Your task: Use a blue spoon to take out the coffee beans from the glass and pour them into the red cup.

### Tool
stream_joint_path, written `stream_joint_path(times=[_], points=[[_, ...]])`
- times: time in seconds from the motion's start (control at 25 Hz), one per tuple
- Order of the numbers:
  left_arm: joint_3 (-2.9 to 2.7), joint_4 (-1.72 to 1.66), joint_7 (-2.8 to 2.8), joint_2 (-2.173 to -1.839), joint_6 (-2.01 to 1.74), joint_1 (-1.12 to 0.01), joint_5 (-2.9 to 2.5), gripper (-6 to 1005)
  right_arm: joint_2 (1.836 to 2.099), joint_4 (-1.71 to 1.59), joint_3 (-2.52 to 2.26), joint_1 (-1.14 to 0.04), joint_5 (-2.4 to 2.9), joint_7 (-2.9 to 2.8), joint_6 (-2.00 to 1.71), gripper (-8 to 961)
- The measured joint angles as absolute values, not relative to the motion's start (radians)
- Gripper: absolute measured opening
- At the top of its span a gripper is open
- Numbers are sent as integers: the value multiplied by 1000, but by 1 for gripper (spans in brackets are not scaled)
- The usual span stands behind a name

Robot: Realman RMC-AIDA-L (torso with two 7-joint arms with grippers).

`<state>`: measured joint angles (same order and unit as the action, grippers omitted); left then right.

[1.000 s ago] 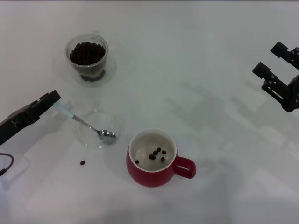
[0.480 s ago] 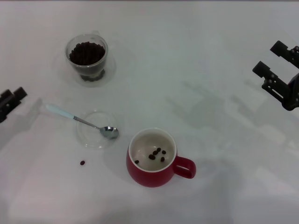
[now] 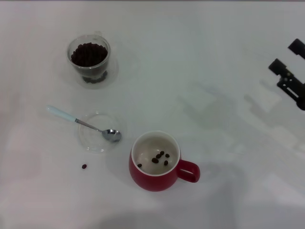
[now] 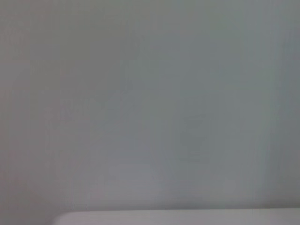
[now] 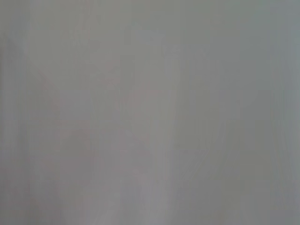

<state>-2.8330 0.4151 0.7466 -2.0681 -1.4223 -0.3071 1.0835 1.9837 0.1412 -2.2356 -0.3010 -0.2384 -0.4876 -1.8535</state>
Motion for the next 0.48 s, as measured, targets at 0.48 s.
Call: stream_joint_path(times=[0.48], points=[[-2833, 295, 506, -2075, -1366, -263, 1259, 552, 1999, 140, -2235, -192, -427, -384, -1957, 654]])
